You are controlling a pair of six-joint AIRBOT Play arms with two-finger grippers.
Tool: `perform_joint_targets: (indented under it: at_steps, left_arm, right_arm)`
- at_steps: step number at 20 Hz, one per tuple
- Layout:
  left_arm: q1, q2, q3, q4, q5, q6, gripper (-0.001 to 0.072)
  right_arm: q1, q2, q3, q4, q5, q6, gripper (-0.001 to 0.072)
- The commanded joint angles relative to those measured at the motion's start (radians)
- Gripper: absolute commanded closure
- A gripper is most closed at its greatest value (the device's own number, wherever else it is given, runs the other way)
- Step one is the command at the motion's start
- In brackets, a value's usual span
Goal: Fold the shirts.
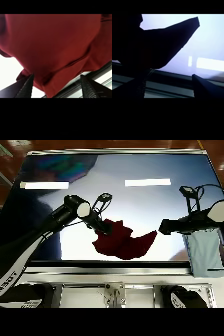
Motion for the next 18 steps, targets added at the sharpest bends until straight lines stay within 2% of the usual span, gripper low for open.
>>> perform_joint_targets:
  at_steps: [1, 3, 5, 8, 11, 13, 15, 18]
  left_arm:
    - [0.146, 0.045, -0.013, 0.003, -0.116, 0.046, 0.0027]
    - [0.279, 0.116, -0.017, 0.003, -0.180, 0.066, 0.0029]
    - [0.394, 0.192, -0.078, -0.017, -0.223, 0.079, 0.0029]
    - [0.473, 0.305, -0.313, -0.168, -0.170, 0.115, 0.0029]
    - [0.423, 0.340, -0.559, -0.361, 0.014, 0.115, 0.0029]
    - [0.355, 0.328, -0.660, -0.477, 0.189, 0.115, 0.0031]
    - [0.280, 0.298, -0.696, -0.576, 0.320, 0.115, 0.0037]
    - [0.167, 0.236, -0.696, -0.675, 0.446, 0.115, 0.0039]
  right_arm:
    - [-0.018, -0.018, -0.085, 0.014, -0.122, 0.004, 0.0035]
    - [-0.069, -0.038, -0.085, -0.032, -0.117, -0.017, 0.0035]
    - [-0.153, -0.072, -0.085, -0.014, -0.116, -0.034, 0.0035]
    - [-0.269, -0.150, -0.105, 0.094, -0.113, -0.096, 0.0035]
    - [-0.306, -0.242, -0.150, 0.169, -0.114, -0.135, 0.0035]
    - [-0.304, -0.306, -0.158, 0.191, -0.114, -0.145, 0.0035]
    - [-0.304, -0.359, -0.158, 0.222, -0.128, -0.147, 0.0035]
    - [-0.304, -0.409, -0.158, 0.240, -0.159, -0.146, 0.0035]
